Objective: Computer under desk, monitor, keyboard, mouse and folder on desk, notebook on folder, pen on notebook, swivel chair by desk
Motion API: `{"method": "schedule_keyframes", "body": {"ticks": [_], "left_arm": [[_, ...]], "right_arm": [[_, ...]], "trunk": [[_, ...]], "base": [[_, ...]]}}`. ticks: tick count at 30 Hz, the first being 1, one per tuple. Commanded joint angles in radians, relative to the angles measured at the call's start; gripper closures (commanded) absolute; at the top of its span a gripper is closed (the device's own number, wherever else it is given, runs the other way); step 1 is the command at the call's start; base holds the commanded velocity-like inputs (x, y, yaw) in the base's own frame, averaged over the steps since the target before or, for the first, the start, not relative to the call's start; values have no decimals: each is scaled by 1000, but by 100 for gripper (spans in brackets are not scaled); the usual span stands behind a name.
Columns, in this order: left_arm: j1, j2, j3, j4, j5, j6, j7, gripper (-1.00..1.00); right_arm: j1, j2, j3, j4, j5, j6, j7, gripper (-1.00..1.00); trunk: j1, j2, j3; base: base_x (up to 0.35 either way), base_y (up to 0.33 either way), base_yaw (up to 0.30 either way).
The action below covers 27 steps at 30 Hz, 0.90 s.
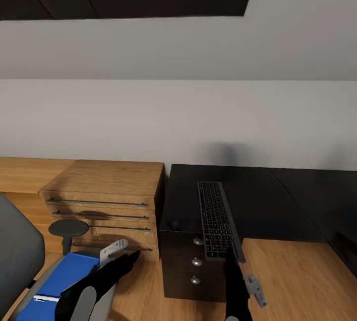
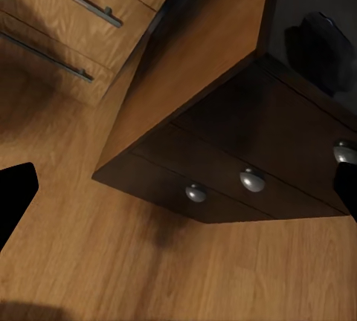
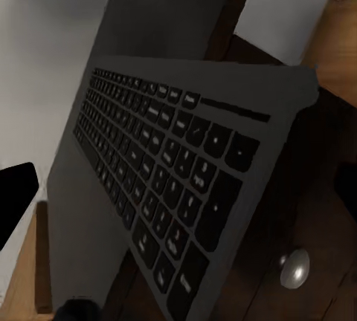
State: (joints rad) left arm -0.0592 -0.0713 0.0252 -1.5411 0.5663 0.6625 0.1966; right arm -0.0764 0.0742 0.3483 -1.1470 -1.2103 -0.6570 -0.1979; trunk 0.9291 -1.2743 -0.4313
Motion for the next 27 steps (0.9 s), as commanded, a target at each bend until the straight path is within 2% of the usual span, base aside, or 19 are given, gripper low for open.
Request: {"method": "schedule_keyframes", "body": {"ticks": [1, 5, 8, 9, 10, 11, 12, 13, 14, 15, 16, 20, 24, 25, 27], "left_arm": [[-1, -1, 1, -1, 10, 5, 7, -100], [-1, -1, 0, -2, 10, 4, 7, -100], [-1, -1, 0, -2, 10, 4, 7, -100], [-1, -1, -1, -2, 10, 4, 7, -100], [-1, -1, -2, -2, 10, 3, 7, -100], [-1, -2, -2, -2, 10, 3, 7, -100], [-1, -2, -2, -2, 10, 3, 7, -100], [-1, -2, -2, -2, 10, 3, 7, -100], [-1, -2, -2, -1, 11, 4, 7, -100], [-1, -2, -2, -2, 11, 3, 7, -100], [-1, -2, -2, -2, 11, 4, 7, -100], [-1, -2, -3, -1, 12, 4, 6, -100], [-1, -2, -4, -2, 12, 5, 5, -100], [-1, -3, -4, -2, 12, 5, 5, -100], [-1, -3, -5, -2, 13, 5, 5, -100]], "right_arm": [[21, -1, 21, -3, 13, -41, 36, -100], [30, -2, 34, -1, 23, -50, 71, -100], [39, -2, 52, 4, 57, -67, 84, -100], [60, -2, 76, 25, 154, -131, 90, -100], [64, -2, 80, 33, 183, -150, 91, -100], [71, -2, 87, 55, 247, -187, 91, -100], [73, -3, 89, 67, 281, -204, 91, -100], [77, -2, 92, 95, 348, -234, 90, -100], [80, -2, 95, 136, 445, -263, 90, -100], [81, -2, 96, 149, 477, -269, 90, -100], [82, -1, 96, 169, 541, -280, 90, -100], [83, -3, 94, 205, 664, -298, 88, -100], [84, -6, 82, 265, 710, -305, 83, -100], [84, -5, 62, 311, 720, -306, 81, -100], [83, -4, 39, 344, 726, -305, 80, -100]], "trunk": [[0, -1, -1], [0, -1, -1], [0, -1, -1], [0, -1, -1], [0, -1, -1], [0, -1, -1], [0, -1, -1], [0, -1, -1], [0, -1, -1], [0, -1, -1], [0, -1, -1], [0, -1, -1], [0, -1, -1], [0, -1, -1], [0, -1, -1]], "base": [[0, 0, 0], [0, 0, 0], [0, 0, 0], [0, 0, 0], [0, 0, 0], [0, 0, 0], [0, 0, 0], [0, 0, 0], [0, 0, 0], [0, 0, 0], [0, 0, 0], [0, 0, 0], [0, 0, 0], [0, 0, 0], [0, 0, 0]]}}
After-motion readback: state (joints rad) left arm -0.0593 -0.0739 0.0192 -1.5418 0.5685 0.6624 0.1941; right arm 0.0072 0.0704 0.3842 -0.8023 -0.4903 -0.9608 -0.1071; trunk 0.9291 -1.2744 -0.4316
